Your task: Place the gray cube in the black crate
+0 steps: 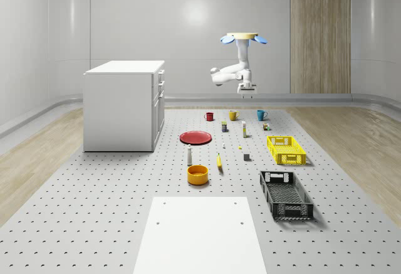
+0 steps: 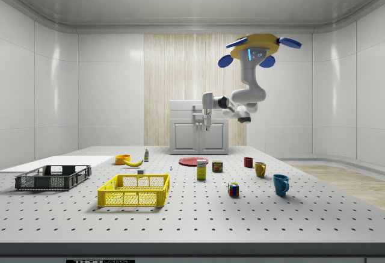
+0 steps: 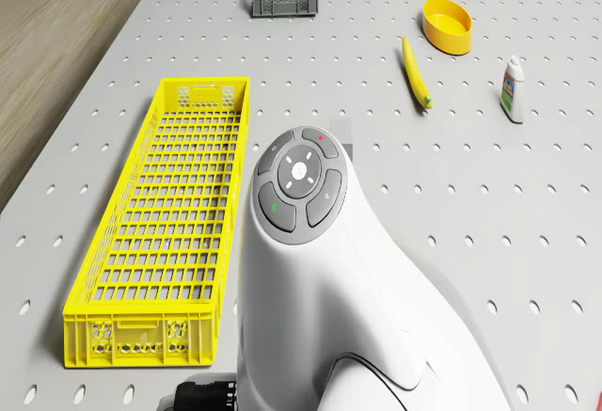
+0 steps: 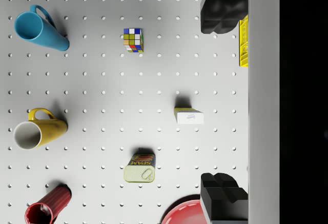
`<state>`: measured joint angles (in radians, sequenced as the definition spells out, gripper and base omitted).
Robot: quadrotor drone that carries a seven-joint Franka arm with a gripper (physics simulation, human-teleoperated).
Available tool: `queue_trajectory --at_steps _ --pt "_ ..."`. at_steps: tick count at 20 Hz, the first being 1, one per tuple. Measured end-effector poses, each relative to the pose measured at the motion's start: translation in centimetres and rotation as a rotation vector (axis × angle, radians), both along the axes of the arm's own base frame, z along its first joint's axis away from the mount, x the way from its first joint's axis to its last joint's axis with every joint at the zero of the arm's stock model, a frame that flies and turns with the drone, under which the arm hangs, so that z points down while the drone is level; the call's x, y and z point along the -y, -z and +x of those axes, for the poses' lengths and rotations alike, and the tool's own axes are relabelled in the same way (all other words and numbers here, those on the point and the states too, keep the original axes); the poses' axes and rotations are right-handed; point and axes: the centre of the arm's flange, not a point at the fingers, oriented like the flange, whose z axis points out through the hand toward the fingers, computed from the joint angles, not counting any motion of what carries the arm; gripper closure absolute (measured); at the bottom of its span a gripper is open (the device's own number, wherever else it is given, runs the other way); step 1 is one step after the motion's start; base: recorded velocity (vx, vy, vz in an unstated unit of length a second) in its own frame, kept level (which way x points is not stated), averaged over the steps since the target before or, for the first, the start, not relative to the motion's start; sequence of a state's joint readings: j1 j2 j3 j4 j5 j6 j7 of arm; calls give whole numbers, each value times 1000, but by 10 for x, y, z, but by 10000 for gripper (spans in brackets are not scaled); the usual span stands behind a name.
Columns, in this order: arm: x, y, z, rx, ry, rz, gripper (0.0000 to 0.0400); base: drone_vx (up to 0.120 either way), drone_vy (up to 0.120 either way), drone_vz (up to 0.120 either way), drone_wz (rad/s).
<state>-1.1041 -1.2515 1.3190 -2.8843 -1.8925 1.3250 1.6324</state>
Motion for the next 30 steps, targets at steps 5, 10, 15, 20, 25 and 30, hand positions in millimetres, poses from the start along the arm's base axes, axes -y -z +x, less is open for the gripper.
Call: queue_trajectory --at_steps 5,10,15,20,25,30 --pt "0 0 0 0 0 0 0 120 -120 -120 0" --pt "0 0 0 0 0 0 0 120 -56 -72 0" --pt "0 0 0 0 0 0 0 120 0 0 0" --pt "0 0 0 0 0 0 0 120 0 0 0" --pt "0 0 0 0 0 0 0 120 0 -24 0" --pt "0 0 0 0 0 0 0 120 0 -120 0"
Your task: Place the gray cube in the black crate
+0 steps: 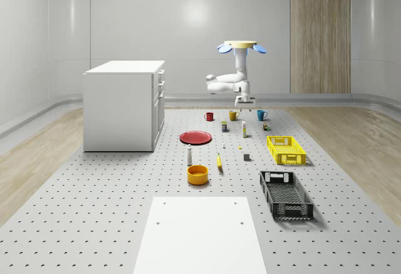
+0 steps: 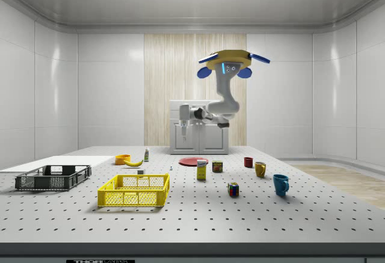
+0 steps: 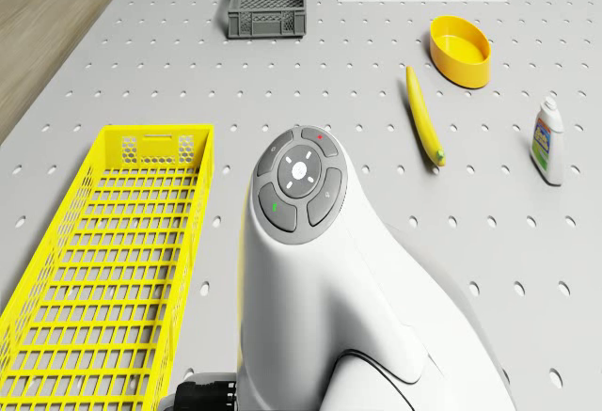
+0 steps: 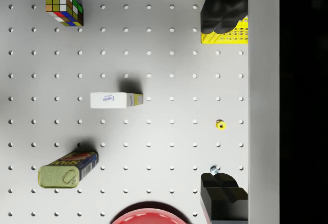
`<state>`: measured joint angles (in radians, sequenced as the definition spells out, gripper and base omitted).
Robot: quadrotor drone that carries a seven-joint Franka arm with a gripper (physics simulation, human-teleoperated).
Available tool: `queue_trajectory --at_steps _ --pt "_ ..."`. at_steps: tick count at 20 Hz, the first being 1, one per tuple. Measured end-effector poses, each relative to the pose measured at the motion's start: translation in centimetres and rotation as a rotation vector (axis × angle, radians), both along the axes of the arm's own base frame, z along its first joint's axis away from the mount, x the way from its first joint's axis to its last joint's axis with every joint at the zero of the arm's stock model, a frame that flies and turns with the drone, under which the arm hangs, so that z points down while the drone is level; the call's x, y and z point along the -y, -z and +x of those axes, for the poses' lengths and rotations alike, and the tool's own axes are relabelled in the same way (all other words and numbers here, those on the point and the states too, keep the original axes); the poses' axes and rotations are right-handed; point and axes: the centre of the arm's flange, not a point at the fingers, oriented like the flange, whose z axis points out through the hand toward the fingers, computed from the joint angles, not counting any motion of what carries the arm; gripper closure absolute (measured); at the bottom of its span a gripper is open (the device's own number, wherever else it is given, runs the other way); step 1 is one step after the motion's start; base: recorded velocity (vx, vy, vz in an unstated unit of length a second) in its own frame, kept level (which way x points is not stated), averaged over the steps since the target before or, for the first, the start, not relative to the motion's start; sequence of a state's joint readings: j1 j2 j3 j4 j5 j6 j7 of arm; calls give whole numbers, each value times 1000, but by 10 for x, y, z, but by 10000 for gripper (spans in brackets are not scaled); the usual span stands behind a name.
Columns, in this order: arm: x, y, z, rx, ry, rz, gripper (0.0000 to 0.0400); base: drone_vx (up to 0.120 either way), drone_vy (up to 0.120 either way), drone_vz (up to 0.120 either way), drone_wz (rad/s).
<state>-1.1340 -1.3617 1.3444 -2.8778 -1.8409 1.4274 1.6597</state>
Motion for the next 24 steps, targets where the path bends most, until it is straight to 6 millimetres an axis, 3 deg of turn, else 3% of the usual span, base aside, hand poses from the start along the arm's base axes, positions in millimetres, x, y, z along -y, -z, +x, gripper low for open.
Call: queue_trajectory --at_steps 9,24 --pt "0 0 0 0 0 0 0 120 -53 -107 0" --pt "0 0 0 0 0 0 0 120 0 0 0"
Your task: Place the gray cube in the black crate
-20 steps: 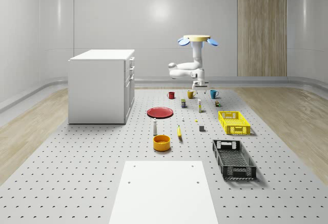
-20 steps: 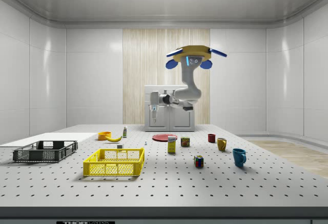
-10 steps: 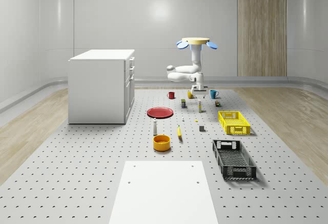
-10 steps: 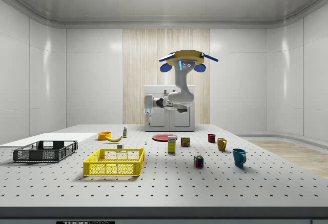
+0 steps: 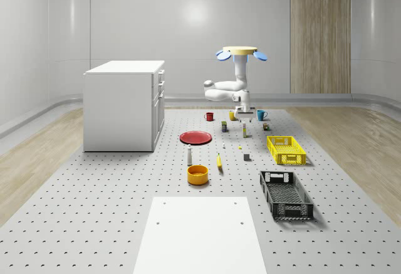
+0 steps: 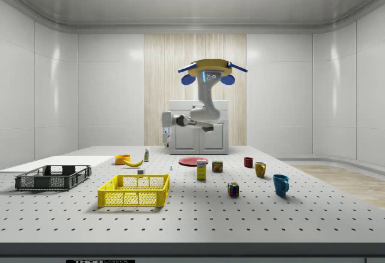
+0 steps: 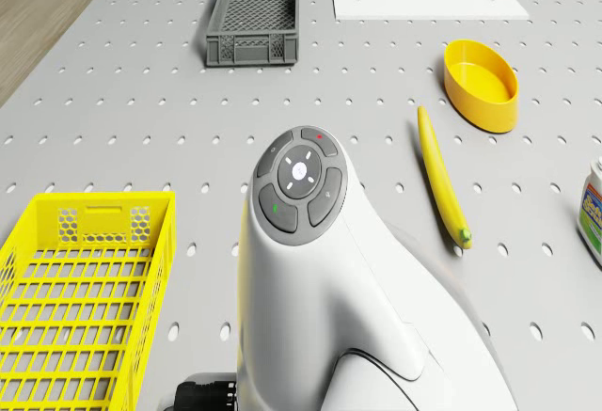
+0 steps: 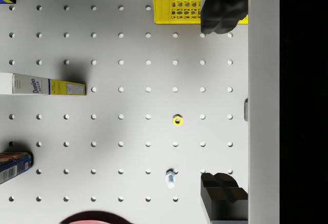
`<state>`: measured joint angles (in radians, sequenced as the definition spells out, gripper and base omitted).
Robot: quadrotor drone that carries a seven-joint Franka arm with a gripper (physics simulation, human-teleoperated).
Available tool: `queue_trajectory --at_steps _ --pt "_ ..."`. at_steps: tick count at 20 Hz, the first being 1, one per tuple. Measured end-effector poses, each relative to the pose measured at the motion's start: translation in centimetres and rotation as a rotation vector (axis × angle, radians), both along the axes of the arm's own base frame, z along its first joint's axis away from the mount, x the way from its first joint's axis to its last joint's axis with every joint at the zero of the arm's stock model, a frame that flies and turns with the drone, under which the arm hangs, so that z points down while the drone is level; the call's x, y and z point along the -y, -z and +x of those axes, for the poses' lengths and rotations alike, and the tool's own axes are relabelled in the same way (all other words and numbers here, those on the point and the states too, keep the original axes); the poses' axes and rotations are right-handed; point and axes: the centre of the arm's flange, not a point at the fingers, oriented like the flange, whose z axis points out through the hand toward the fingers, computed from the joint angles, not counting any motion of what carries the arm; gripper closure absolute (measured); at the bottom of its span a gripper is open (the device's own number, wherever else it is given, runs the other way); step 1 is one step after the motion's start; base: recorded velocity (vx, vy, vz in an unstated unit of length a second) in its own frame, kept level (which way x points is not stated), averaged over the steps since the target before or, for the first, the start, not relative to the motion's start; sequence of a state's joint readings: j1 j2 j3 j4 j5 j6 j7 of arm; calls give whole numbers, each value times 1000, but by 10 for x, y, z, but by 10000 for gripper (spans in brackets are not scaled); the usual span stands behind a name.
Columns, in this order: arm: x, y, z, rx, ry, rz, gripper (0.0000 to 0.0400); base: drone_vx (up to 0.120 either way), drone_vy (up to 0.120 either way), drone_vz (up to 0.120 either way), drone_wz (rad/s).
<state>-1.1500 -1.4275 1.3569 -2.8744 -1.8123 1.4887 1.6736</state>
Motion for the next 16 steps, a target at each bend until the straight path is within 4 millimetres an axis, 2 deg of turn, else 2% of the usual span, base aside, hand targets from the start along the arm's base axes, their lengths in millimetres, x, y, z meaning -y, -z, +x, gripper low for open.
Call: queue_trajectory --at_steps 10,16 --pt "0 0 0 0 0 0 0 120 0 0 0" --pt "0 0 0 0 0 0 0 120 0 -107 0"
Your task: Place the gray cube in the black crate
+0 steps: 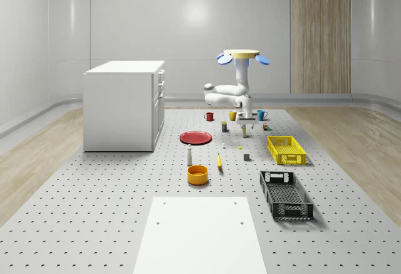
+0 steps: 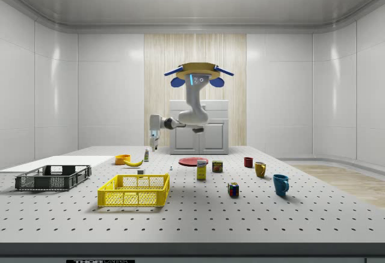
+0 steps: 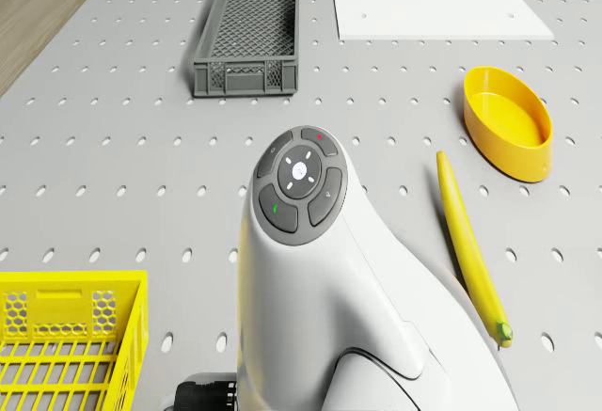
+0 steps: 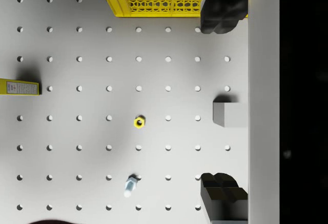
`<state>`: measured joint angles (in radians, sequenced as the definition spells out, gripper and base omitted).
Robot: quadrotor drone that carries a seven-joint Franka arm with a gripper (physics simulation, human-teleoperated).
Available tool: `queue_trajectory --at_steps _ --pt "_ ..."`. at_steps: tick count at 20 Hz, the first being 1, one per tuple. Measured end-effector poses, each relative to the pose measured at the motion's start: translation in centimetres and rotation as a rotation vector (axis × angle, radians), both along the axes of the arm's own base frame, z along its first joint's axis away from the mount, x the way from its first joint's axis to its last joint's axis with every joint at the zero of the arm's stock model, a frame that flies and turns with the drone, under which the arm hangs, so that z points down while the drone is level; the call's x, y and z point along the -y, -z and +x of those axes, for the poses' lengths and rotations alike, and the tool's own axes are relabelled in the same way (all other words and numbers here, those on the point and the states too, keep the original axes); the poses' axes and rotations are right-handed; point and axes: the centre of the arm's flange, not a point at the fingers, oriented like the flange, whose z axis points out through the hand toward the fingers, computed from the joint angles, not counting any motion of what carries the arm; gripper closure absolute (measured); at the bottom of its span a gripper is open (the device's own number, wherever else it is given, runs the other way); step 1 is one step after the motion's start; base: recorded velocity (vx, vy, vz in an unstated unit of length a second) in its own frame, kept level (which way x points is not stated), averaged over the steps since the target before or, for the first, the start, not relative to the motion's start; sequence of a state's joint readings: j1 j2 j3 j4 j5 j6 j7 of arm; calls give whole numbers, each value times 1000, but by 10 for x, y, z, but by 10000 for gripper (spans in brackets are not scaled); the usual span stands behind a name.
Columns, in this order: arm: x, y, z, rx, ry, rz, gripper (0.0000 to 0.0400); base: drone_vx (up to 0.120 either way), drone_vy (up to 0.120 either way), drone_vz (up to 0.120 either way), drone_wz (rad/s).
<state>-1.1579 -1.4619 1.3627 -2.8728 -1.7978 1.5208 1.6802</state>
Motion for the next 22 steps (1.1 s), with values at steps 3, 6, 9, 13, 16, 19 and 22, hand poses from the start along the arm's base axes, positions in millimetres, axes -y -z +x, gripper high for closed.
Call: queue_trajectory --at_steps 3,6,9,13,16,19,22 --pt "0 0 0 0 0 0 0 120 0 -120 0" --pt "0 0 0 0 0 0 0 120 0 -120 0" --pt "0 0 0 0 0 0 0 120 0 -120 0" --pt "0 0 0 0 0 0 0 90 -20 -120 0" --pt "0 0 0 0 0 0 0 0 -120 -67 0" --pt "0 0 0 0 0 0 0 93 0 0 0" --pt "0 0 0 0 0 0 0 120 0 0 0"
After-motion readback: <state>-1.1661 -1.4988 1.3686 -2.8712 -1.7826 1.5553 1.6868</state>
